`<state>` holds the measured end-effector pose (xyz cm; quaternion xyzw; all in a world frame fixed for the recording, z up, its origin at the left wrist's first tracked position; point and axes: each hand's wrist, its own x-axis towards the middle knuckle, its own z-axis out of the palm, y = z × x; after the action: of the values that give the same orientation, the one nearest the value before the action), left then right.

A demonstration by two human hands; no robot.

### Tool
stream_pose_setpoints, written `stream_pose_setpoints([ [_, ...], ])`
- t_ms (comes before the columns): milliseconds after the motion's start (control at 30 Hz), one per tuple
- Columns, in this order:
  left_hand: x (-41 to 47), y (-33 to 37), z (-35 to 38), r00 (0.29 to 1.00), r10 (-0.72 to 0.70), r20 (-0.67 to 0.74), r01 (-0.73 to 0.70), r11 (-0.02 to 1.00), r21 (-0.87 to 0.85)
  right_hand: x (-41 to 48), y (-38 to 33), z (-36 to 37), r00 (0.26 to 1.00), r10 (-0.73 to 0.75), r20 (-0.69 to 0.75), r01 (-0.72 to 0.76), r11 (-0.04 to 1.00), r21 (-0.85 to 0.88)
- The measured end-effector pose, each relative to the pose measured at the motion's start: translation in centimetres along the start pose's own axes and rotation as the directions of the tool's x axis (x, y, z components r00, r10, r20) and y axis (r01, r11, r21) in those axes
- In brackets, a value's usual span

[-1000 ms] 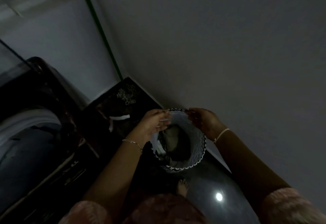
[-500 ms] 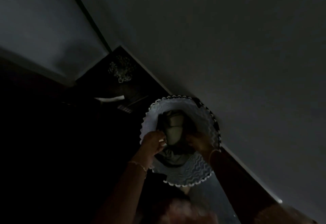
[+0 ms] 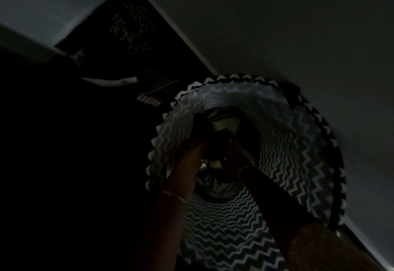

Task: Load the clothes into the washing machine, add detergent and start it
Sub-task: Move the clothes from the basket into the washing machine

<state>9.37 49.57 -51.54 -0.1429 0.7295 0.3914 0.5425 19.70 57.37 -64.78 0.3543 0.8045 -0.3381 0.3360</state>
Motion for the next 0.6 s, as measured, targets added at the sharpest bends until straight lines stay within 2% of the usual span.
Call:
stream_pose_setpoints([
  [33, 0.2, -0.2, -0.2, 1.0, 0.01, -0.004, -0.01, 1.0, 0.03, 0.9, 0.3, 0.8, 0.999, 0.026, 0.042, -0.027, 0.999, 0.035],
  [100, 0.3, -1.1, -0.6, 0.999, -0.001, -0.044, 0.001, 1.0, -0.003, 1.1, 0.4, 1.0, 1.0, -0.004, -0.002, 0.004, 0.999, 0.053],
  [200, -1.0, -1.6, -0.6, 0.999, 0.031, -0.034, -0.033, 0.997, -0.07, -0.4, -0.4, -0.5, 0.995, 0.083, -0.049, -0.075, 0.988, 0.135],
  [333, -4.0, -1.6, 0.1, 0.999, 0.043, 0.004, -0.042, 0.979, -0.202, -3.0, 0.2, -2.9, 0.988, 0.152, 0.034, -0.155, 0.95, 0.269],
  [433, -6.1, -1.9, -0.1, 0.999, 0.042, 0.021, -0.036, 0.974, -0.222, -6.4, -0.2, -5.3, 0.993, 0.111, 0.032, -0.115, 0.919, 0.378],
  [467, -7.4, -1.5, -0.3, 0.999, 0.041, 0.017, -0.035, 0.97, -0.24, -7.3, -0.6, -6.0, 0.995, 0.095, -0.034, -0.067, 0.877, 0.476],
  [533, -9.6, -1.0, -0.8, 0.999, 0.028, 0.019, -0.021, 0.958, -0.287, -9.3, -1.7, -7.8, 0.977, 0.199, -0.073, -0.07, 0.629, 0.774],
  [600, -12.0, -0.3, -1.0, 0.999, 0.032, 0.01, -0.027, 0.956, -0.293, -11.9, -2.7, -9.6, 0.948, 0.304, -0.095, -0.088, 0.536, 0.84],
])
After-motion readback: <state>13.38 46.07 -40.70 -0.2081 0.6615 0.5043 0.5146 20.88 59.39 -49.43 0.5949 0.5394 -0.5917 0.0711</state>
